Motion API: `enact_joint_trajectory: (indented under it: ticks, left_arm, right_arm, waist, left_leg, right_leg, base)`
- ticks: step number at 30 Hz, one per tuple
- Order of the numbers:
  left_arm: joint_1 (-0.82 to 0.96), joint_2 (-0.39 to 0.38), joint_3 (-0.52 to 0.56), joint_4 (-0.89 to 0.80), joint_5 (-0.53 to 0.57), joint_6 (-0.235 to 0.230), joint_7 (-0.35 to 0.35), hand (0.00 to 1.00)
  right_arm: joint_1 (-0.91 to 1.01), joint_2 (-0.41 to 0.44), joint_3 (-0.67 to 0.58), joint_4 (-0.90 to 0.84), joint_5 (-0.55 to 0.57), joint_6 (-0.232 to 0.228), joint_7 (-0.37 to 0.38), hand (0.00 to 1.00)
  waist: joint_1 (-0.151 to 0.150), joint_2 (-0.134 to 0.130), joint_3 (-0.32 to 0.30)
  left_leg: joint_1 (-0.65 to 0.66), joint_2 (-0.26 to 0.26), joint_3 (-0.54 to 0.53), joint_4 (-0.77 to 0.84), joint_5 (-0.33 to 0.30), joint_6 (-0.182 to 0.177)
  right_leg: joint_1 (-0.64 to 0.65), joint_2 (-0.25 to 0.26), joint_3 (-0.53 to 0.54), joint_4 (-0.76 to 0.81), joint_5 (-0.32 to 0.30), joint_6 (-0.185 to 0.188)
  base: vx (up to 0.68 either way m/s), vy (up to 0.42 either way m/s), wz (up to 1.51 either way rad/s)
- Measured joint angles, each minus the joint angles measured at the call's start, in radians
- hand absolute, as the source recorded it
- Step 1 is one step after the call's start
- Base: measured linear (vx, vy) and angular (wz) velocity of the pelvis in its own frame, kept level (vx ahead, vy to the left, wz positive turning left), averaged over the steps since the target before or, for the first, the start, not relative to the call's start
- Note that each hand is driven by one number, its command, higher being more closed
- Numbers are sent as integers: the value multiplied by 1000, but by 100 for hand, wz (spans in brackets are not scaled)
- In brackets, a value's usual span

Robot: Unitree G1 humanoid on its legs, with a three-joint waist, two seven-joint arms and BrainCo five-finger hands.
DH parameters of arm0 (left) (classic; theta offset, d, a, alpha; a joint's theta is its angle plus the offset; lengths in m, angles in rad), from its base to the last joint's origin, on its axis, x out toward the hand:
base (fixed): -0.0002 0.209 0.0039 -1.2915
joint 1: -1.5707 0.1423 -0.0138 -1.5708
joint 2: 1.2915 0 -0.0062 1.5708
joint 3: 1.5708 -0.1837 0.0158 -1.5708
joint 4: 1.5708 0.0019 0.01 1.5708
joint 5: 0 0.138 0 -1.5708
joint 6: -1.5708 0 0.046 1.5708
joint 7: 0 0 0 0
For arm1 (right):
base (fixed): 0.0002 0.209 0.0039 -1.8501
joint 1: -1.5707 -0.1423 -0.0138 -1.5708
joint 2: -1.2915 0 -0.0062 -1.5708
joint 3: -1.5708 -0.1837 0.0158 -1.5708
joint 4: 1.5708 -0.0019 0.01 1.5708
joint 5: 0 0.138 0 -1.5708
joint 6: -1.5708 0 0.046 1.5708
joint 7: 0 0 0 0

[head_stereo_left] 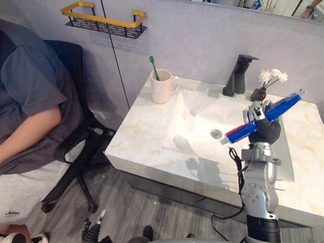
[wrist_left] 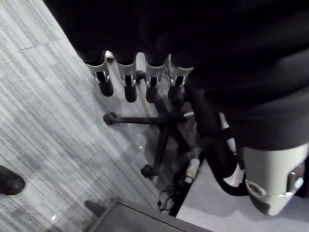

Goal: Organize washtable

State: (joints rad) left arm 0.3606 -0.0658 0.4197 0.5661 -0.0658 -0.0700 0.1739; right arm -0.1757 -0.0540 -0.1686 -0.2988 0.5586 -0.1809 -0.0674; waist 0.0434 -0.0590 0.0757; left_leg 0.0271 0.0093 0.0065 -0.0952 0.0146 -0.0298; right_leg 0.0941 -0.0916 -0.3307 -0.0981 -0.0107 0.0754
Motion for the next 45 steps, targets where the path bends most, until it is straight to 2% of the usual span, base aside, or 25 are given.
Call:
enact_joint_trajectory:
  ticks: [3, 8, 9, 11, 16, 22, 23, 29, 35, 45]
  left_arm:
    - [-14, 9, -12, 33, 16, 0, 0, 0]
    - [-42, 54, -116, 63, 47, -7, -16, 0]
    - [-50, 63, -132, 76, 62, -7, -21, 0]
    - [-52, 70, -148, 76, 79, -7, -21, 0]
    - [-63, 96, -175, 106, 82, -15, -21, 0]
    - [-73, 113, -180, 114, 83, -16, -21, 0]
    - [-75, 118, -195, 117, 82, -17, -21, 0]
    - [-77, 130, -222, 121, 82, -25, -21, 0]
    - [-79, 130, -233, 142, 77, -29, -20, 0]
    - [-108, 141, -263, 141, 77, -30, -19, 0]
  right_arm:
    - [-117, -36, 2, 21, -80, -11, -31, 100]
    - [-394, -165, 20, 187, -184, -16, -89, 100]
    - [-460, -190, 27, 219, -209, -16, -106, 100]
    - [-535, -213, 33, 259, -226, -17, -119, 100]
    - [-732, -279, 102, 400, -276, -15, -164, 100]
    - [-870, -309, 140, 515, -285, -9, -195, 100]
    - [-936, -310, 161, 602, -285, -6, -216, 100]
    - [-976, -328, 178, 660, -286, -6, -221, 100]
    - [-1050, -360, 212, 766, -297, 32, -243, 100]
    - [-1062, -388, 218, 829, -365, 39, -265, 100]
  waist:
    - [10, -8, 9]
    - [43, -14, 36]
    - [59, -15, 44]
    - [81, -17, 51]
    - [113, -17, 90]
    - [142, -16, 128]
    - [165, -15, 152]
    - [188, -13, 168]
    - [192, 0, 188]
    - [193, 7, 210]
  left_leg:
    - [-19, 0, -3, 0, 3, 0]
    - [-37, -7, -30, 1, 14, 5]
    - [-42, -7, -30, 1, 14, 5]
    - [-49, -8, -34, 1, 14, 5]
    - [-61, -11, -59, 2, 14, 5]
    - [-105, -16, -100, 30, 14, 5]
    - [-123, -20, -127, 42, 14, 5]
    - [-150, -25, -140, 54, 15, 5]
    - [-179, -27, -148, 61, 18, 3]
    - [-194, -28, -160, 67, 19, 3]
  right_leg:
    - [-20, -1, -2, 6, 0, 0]
    - [-27, -5, -26, 7, 0, 0]
    - [-32, -5, -26, 6, 0, 0]
    - [-35, -5, -31, 6, 0, 0]
    - [-37, -6, -58, 6, 0, 0]
    - [-48, -7, -110, 8, 0, 0]
    - [-49, -6, -138, 8, 0, 0]
    - [-66, -9, -148, 8, 0, 0]
    - [-85, -9, -162, 8, 0, 0]
    - [-96, -9, -169, 10, 0, 0]
  base:
    - [-6, 0, 2]
    - [17, 5, 15]
    - [13, 5, 8]
    - [31, 3, 8]
    - [25, 1, 13]
    - [6, -3, 25]
    - [-3, -1, 45]
    - [-10, 8, 9]
    - [-10, 11, 6]
    - [8, 8, 2]
